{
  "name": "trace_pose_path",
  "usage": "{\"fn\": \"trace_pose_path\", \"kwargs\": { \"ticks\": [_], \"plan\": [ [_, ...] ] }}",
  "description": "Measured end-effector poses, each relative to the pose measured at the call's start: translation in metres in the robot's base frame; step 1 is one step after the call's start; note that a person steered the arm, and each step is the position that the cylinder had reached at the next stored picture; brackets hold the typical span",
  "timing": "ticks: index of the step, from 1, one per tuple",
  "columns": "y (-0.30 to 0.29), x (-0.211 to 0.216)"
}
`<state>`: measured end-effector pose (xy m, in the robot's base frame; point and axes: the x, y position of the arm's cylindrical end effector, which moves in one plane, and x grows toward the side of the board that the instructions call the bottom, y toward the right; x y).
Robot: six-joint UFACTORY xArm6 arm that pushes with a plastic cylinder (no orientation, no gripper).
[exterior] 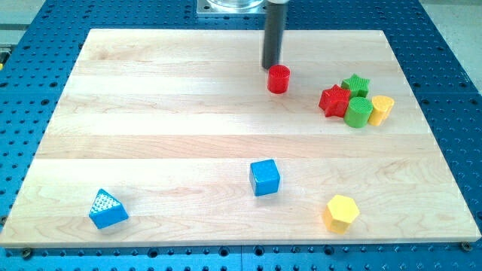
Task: Slide the red circle to the left side of the green star
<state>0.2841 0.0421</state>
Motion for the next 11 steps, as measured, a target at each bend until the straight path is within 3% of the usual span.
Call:
{"fn": "trace_pose_path", "kwargs": {
  "ticks": [2, 3, 4, 5, 11],
  "plan": [
    [-0.058, 0.013],
    [-0.017, 0.046],
    [0.061, 0.06],
    [0.084, 0.065],
    [0.073, 0.089]
  ]
}}
